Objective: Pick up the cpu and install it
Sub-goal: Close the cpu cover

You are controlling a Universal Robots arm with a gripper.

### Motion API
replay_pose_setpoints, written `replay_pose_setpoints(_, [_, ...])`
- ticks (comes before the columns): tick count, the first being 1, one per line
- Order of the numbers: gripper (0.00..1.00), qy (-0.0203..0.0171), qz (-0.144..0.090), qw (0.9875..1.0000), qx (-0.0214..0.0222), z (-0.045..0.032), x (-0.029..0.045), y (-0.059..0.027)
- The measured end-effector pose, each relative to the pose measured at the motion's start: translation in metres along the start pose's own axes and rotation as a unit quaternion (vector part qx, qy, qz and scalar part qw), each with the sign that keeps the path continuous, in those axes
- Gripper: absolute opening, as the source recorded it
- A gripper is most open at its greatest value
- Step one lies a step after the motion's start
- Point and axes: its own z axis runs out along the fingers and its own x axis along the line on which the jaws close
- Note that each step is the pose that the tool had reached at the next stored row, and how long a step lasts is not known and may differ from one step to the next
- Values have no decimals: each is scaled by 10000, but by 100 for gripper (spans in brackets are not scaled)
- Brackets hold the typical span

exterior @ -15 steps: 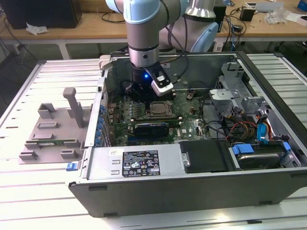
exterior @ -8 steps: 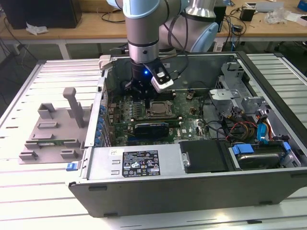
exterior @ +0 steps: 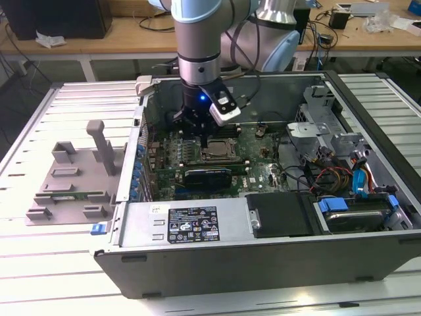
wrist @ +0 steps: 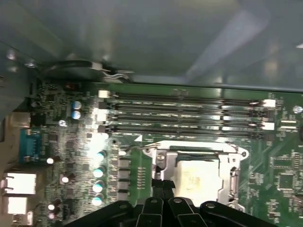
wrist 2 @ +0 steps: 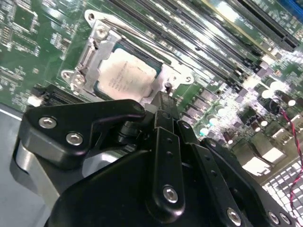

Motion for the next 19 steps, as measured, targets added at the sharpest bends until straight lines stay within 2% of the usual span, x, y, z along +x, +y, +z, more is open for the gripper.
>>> replay_pose_setpoints(6, [11,0,0,10000,0,6,-209,-12])
replay_pose_setpoints(9, [11,0,-1,10000,0,8,-284,-15])
replay_pose_setpoints(12, [11,0,-1,10000,0,4,-302,-16])
replay_pose_setpoints(16, [11,0,-1,10000,0,-118,-306,-15])
replay_pose_setpoints(19, [11,-1,-1,10000,-2,-132,-307,-15])
